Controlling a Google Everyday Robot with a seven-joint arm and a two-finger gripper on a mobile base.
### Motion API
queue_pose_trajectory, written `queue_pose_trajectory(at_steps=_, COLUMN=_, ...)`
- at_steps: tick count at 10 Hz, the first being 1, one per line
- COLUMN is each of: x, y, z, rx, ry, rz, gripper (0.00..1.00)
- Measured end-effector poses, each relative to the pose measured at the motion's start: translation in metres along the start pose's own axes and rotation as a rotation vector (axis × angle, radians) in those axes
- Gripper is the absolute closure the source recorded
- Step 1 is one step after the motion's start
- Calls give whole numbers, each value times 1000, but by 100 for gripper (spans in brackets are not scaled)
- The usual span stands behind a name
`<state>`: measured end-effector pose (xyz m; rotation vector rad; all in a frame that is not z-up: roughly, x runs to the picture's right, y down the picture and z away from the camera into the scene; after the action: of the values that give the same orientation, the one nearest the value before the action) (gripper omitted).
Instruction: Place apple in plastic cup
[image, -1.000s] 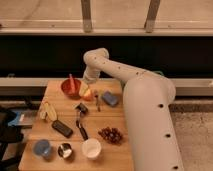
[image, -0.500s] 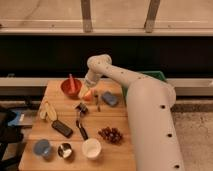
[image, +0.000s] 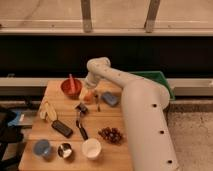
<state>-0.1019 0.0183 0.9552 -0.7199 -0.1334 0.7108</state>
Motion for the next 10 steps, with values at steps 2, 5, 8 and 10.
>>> queue_pose_trajectory(at_steps=2, x=0, y=6, z=5, rx=28, ry=21, rz=-32, gripper=41)
queue_pose_trajectory(at_steps=5, x=2, y=6, z=5, rx=26, ry=16, rz=-48, gripper=71)
queue_pose_trajectory(at_steps=8, x=5, y=8, z=-4, rx=40, ry=35, rz=-68, gripper=98)
queue_pose_trajectory(at_steps=10, x=2, y=15, z=-32, rx=56, ry=63, rz=-102, gripper=100)
